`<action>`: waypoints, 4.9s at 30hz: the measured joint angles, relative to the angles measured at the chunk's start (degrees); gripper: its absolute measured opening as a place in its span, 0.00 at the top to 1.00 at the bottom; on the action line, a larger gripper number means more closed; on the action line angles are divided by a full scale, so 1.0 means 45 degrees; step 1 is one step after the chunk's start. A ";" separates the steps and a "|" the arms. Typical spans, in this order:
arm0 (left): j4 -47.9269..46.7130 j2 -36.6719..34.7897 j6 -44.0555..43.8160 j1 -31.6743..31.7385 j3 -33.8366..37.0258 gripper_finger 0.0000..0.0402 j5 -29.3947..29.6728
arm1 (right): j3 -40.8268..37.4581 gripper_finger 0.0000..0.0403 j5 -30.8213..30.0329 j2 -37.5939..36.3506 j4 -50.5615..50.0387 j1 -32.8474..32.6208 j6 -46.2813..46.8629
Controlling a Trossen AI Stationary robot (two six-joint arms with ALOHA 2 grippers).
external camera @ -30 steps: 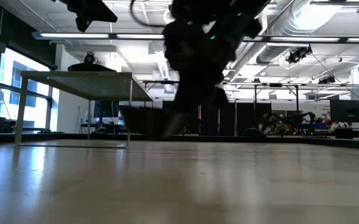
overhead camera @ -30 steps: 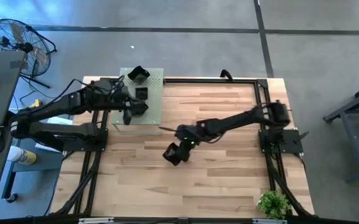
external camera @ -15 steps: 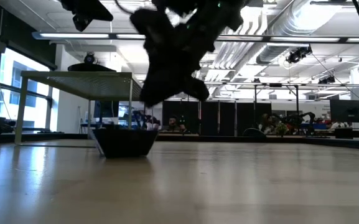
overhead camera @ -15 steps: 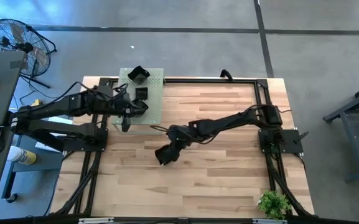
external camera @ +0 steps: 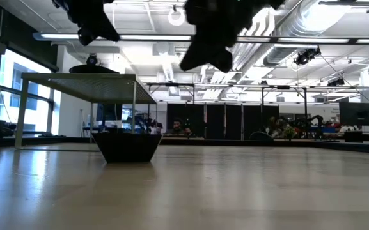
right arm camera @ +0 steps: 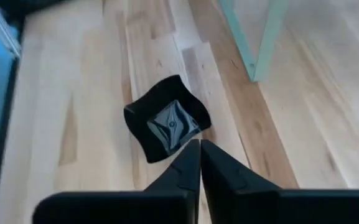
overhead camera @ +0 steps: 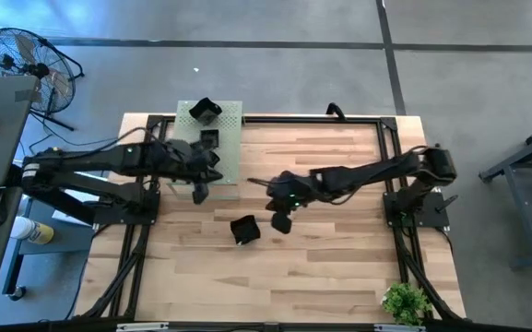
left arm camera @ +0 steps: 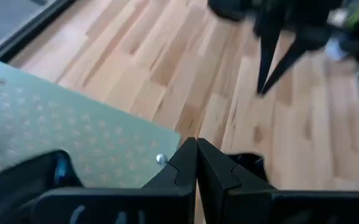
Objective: Pick & Place Mini shaped plates
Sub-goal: Stack the distorted square plate on the other distorted square plate on the shelf
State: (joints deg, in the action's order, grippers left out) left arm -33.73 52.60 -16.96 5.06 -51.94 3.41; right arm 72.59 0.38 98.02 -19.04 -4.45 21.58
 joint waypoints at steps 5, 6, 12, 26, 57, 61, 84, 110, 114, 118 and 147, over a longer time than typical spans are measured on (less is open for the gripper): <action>0.0076 0.0975 -0.0865 -0.1385 -0.0009 1.00 0.1256 | -0.3683 0.96 -0.0387 -0.2202 0.3541 -0.0064 0.0786; 0.0023 0.1174 -0.1130 -0.1615 0.0000 1.00 0.1376 | -0.4355 0.97 -0.0466 -0.2669 0.4036 -0.0064 0.1013; 0.0177 0.2278 -0.3237 -0.2559 -0.0005 1.00 0.1766 | -0.7408 0.98 -0.1697 -0.5156 0.6066 -0.0100 0.2005; 0.0237 0.4398 -0.5717 -0.2802 -0.0015 0.95 0.1797 | -0.9549 0.99 -0.2016 -0.8127 0.6517 -0.0107 0.1753; -0.1104 0.5621 -0.5945 -0.6209 -0.2212 0.69 0.2636 | -0.9577 0.99 -0.2292 -0.8131 0.6491 -0.0103 0.0872; -0.0950 0.5624 -0.8979 -0.7024 -0.0952 0.74 0.4221 | -0.9577 0.99 -0.2292 -0.8131 0.6492 -0.0103 0.0881; 0.3052 0.6822 -1.4755 -0.5016 0.1904 0.71 0.1778 | -0.9577 0.99 -0.1957 -0.8126 0.6491 -0.0107 0.0900; 0.3645 0.5781 -1.4737 -0.5041 -0.0041 0.99 0.0260 | -0.9582 0.99 -0.1898 -0.8126 0.6223 -0.0107 0.0861; 0.2447 0.4930 -1.4626 -0.4800 -0.1540 1.00 0.1019 | -0.9582 0.98 -0.1898 -0.8126 0.6187 -0.0107 0.0793; -0.0267 0.4340 -1.4919 -0.3524 -0.3305 1.00 0.2111 | -0.9582 0.99 -0.1898 -0.8126 0.6180 -0.0107 0.0691; -0.3616 0.3240 -1.1936 1.1732 -0.4302 1.00 -0.1794 | -0.9582 0.99 -0.1971 -0.8126 0.6200 -0.0105 0.0191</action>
State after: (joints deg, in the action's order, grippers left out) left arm -50.00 67.18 -70.67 57.85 -71.30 -4.66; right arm 29.47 -8.49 61.45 8.86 -4.92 22.44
